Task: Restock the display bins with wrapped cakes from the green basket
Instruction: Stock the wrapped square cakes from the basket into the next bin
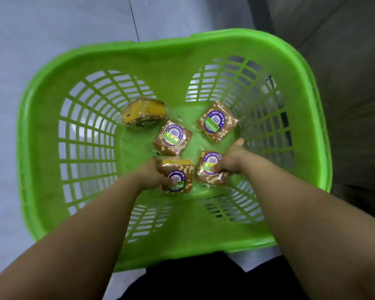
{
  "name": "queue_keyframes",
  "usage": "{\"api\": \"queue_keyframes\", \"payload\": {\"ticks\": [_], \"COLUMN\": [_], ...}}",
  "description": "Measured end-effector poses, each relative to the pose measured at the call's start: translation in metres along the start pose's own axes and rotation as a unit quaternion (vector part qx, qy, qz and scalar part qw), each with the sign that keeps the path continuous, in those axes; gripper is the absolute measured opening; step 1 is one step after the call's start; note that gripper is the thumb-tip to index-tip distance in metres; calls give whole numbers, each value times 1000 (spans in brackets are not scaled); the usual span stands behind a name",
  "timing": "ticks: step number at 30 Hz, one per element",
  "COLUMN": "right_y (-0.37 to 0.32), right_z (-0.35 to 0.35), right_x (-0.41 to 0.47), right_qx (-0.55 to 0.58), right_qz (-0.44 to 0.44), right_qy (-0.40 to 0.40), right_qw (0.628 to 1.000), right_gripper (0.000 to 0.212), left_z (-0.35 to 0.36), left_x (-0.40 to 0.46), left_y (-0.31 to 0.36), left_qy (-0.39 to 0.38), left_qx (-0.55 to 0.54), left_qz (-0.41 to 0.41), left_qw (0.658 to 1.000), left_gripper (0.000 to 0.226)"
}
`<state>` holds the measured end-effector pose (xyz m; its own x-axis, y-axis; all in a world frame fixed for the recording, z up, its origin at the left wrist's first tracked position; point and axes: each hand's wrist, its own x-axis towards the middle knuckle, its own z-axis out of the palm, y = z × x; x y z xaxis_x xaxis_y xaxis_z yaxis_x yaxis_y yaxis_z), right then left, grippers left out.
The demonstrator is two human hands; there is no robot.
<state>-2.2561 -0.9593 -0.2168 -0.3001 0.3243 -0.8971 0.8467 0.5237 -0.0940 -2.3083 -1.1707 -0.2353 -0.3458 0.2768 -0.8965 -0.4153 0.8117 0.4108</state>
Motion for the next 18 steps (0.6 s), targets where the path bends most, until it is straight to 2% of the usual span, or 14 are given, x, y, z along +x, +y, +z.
{"api": "queue_keyframes", "payload": {"ticks": [4, 6, 9, 11, 15, 18], "right_y": [2, 2, -2, -5, -3, 9], "right_z": [-6, -7, -9, -15, -41, -73], "right_x": [0, -3, -14, -31, -111, -201], "right_qx": [92, 163, 245, 311, 413, 537], "right_qz": [-5, -12, -37, -70, -136, -178], "right_qy": [-21, -39, -45, -17, 84, 107], "right_qw": [995, 986, 968, 948, 896, 818], "right_gripper": [81, 60, 39, 22, 31, 31], "left_z": [4, 2, 0, -1, -6, -11], "left_x": [-4, -5, -16, -33, -105, -184], "left_y": [0, -1, 7, 20, 58, 101], "left_qy": [-39, -16, 35, 69, 146, 153], "left_qx": [-42, -66, -161, -223, -298, -312], "left_qz": [3, 17, 45, 61, 105, 135], "left_qw": [998, 998, 985, 971, 937, 928], "left_gripper": [44, 41, 44, 40, 32, 36]}}
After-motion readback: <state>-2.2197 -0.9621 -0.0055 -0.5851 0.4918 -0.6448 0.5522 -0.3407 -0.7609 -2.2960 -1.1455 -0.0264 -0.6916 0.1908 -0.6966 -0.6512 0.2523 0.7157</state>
